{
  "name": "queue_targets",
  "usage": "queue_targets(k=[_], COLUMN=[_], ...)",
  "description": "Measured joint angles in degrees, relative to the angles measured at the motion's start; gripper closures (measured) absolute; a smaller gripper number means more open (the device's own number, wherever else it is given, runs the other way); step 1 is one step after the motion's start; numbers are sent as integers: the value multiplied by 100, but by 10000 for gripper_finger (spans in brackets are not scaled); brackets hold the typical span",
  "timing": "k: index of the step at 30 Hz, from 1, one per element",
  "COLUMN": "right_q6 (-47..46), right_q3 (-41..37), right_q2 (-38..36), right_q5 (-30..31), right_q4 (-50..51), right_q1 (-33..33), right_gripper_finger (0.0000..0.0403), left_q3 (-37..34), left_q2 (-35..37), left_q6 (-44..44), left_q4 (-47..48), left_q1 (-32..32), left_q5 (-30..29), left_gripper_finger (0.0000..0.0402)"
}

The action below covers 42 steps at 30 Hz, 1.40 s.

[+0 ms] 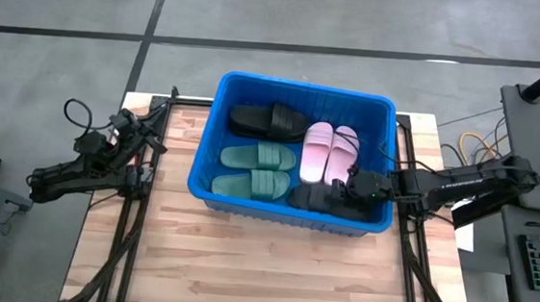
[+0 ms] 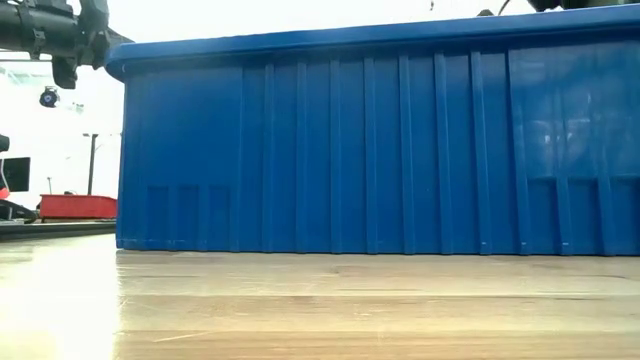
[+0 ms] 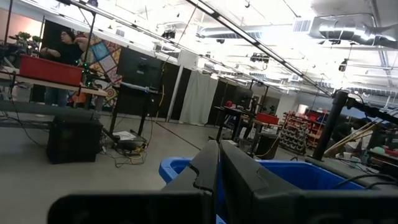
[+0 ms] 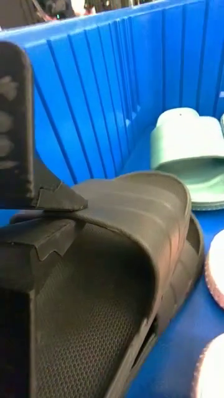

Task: Pick and place slides into bin
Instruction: Stack the black slipper on top of the black slipper in the blue bin

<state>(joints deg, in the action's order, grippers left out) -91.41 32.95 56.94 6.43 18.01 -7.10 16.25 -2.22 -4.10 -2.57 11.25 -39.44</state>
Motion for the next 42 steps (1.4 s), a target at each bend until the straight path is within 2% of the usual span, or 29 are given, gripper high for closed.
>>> queue_targets(k=[7, 15, 18, 24, 29, 33, 42], right_q6=[-260, -309, -20, -5, -213, -412, -262], right_q3=[-582, -681, -624, -532, -531, -531, -223], right_q2=[-7, -4, 6, 20, 20, 14, 14], right_q5=[-192, -235, -235, -325, -886, -1019, -1007], right_q4=[-714, -872, -854, -772, -707, -727, -714], right_q1=[1, 1, 1, 1, -2, -2, -2], right_gripper_finger=[394, 394, 384, 335, 281, 242, 195], left_q3=[0, 0, 2, -7, -11, -11, -13], left_q2=[0, 0, 0, 0, 0, 0, 0], left_q6=[0, 0, 0, 0, 0, 0, -4], left_q4=[0, 0, 0, -2, 0, -2, -2], left_q1=[2, 0, 1, 2, 2, 0, 2], left_q5=[0, 2, 0, 0, 0, 0, 2], left_gripper_finger=[400, 400, 400, 400, 400, 400, 400])
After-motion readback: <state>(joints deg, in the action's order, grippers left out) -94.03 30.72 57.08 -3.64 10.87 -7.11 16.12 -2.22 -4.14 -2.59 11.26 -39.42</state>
